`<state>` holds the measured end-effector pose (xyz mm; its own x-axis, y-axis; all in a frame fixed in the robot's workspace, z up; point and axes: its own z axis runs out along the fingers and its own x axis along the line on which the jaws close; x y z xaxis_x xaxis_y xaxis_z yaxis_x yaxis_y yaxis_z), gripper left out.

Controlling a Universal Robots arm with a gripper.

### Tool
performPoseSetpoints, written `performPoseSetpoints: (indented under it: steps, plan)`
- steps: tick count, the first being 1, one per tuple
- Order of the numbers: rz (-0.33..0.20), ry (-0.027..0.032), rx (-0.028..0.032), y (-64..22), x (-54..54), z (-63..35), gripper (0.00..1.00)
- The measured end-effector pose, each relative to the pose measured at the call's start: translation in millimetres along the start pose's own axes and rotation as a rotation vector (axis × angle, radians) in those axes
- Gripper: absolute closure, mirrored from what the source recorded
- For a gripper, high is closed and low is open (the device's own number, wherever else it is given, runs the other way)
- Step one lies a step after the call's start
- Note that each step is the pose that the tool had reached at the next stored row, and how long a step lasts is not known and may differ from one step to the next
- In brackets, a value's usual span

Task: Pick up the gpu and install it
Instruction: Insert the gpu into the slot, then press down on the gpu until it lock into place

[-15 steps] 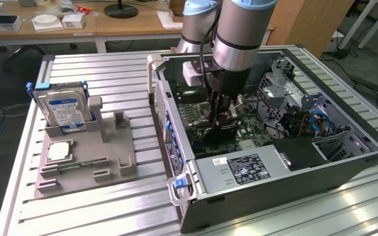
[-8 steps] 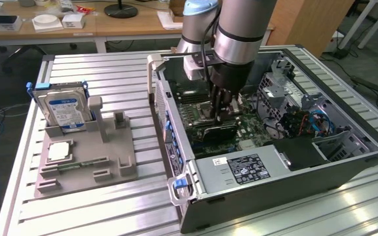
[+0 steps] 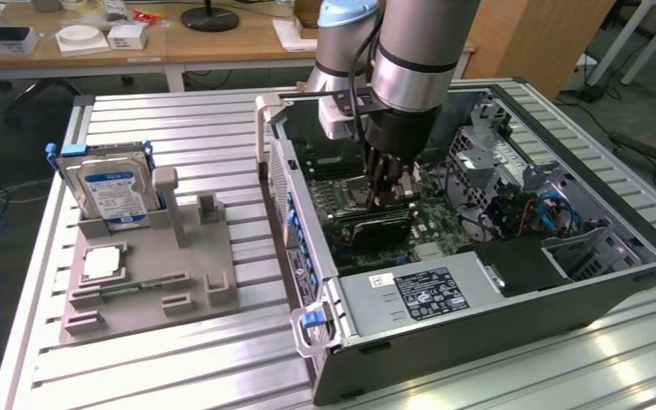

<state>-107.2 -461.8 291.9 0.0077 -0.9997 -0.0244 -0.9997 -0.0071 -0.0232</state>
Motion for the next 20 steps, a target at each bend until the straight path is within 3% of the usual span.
performPoseSetpoints:
  steps: [15, 16, 20]
  plan:
    - [0.000, 0.0001, -0.0009, 0.1, 0.0, 0.0, 0.90]
    - [0.000, 0.0000, -0.0048, 0.0, 0.0, 0.0, 0.90]
    - [0.002, -0.0003, -0.0716, -1.1, 0.0, 0.0, 0.90]
